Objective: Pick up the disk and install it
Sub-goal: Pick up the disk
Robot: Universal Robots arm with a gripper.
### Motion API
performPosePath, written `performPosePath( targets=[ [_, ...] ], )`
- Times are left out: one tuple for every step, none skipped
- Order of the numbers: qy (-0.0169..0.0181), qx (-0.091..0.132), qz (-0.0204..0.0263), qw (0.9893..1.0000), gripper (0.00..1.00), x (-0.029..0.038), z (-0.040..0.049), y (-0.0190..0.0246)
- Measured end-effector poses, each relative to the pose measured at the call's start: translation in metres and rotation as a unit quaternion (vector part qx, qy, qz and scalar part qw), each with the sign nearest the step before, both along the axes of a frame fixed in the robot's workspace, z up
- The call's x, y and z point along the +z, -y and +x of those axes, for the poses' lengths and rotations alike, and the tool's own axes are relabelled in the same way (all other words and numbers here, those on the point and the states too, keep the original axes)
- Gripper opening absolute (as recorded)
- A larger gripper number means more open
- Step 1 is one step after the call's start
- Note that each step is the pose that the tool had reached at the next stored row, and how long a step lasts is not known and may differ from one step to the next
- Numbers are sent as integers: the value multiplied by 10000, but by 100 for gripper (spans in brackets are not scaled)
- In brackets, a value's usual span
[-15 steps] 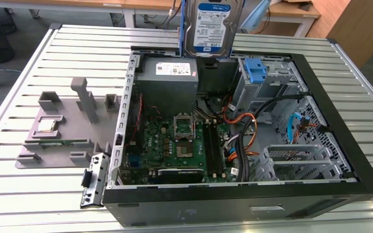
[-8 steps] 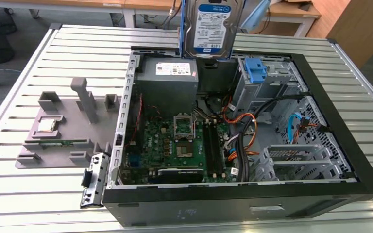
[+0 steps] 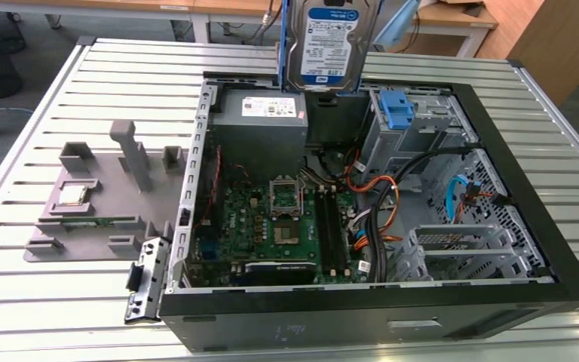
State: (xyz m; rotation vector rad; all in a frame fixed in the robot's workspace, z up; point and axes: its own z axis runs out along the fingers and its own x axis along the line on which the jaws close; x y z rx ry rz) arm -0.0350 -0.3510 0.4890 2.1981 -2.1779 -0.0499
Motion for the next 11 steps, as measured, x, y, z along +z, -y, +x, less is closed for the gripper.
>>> performPosePath(
  targets=[
    [0, 0, 0, 10000, 35, -1, 0, 5],
    [0, 0, 0, 10000, 35, -2, 0, 11],
    [0, 0, 1, 10000, 35, -3, 0, 17],
    [0, 0, 1, 10000, 35, -3, 1, 23],
    [0, 0, 1, 10000, 35, -4, 1, 30],
    [0, 0, 1, 10000, 35, -5, 1, 36],
    [0, 0, 1, 10000, 35, -6, 1, 41],
    [0, 0, 1, 10000, 35, -7, 1, 47],
    [0, 0, 1, 10000, 35, -7, 1, 52],
    [1, 0, 1, 10000, 35, -8, 1, 57],
    [0, 0, 1, 10000, 35, -9, 1, 62]
  ],
)
